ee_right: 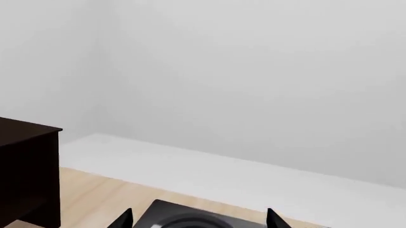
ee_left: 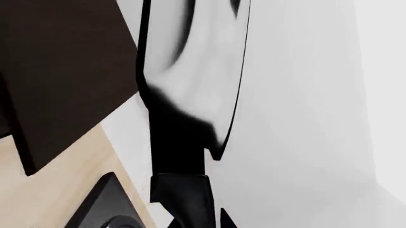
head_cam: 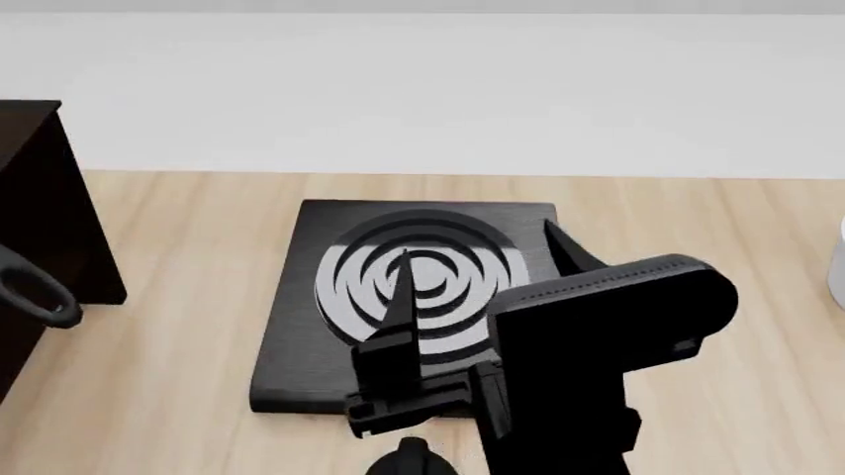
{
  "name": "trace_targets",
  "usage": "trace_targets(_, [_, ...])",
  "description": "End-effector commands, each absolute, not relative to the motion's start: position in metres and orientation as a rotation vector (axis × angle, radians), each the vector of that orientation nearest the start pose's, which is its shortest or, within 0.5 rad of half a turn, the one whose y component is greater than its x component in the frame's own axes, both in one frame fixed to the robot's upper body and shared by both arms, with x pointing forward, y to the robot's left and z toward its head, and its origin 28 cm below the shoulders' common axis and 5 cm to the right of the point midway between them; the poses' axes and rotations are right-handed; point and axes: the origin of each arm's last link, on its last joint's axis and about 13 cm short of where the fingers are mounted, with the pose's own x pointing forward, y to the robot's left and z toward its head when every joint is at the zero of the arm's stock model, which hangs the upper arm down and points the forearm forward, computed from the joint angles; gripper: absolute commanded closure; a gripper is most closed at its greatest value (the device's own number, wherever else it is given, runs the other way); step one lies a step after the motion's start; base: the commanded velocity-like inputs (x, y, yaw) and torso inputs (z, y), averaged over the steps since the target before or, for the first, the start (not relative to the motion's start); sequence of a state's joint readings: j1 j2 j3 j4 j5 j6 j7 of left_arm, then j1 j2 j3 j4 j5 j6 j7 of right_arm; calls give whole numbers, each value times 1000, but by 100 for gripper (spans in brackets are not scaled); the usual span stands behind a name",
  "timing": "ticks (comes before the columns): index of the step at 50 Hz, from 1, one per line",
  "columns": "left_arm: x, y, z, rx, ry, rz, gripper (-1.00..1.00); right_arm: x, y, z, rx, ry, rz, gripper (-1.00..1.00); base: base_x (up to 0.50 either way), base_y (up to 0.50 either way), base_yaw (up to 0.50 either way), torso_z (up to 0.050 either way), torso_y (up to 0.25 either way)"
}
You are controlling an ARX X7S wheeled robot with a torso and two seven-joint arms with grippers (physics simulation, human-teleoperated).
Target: Put the frying pan on the cabinet shelf.
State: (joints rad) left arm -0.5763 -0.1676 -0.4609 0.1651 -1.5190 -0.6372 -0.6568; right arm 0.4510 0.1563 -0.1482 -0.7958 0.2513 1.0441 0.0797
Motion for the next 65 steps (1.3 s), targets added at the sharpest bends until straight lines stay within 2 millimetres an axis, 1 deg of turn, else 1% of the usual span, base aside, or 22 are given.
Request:
trace_targets(1, [260,285,201,-1341,-142,-48,100,225,-87,193,-64,-172,217,-100,0,0,0,0,0])
trace_targets(4, [261,288,196,-1335,-128,-32,100,225,-87,190,-48,-166,227,-100,0,0,0,3,0])
trace_targets(15, [266,305,190,-1360,-88,-17,100,226,-84,187,-50,-153,245,-100,0,0,-1,0,1])
trace_targets(19, [264,310,190,-1382,-99,-13,100,227,-84,187,-46,-155,248,-100,8,4,-1,0,0])
trace_targets(23, [261,313,184,-1394,-101,10,100,227,-82,186,-42,-151,254,-100,3,4,0,0,0])
trace_targets(34, [262,313,171,-1425,-57,9,100,228,-80,184,-44,-145,262,-100,4,4,0,0,0])
trace_targets(49, [260,319,157,-1470,-67,30,100,227,-79,183,-49,-141,268,-100,4,4,0,0,0])
trace_targets(65, [255,317,161,-1458,-83,42,100,227,-79,183,-53,-141,272,-100,1,2,3,0,0])
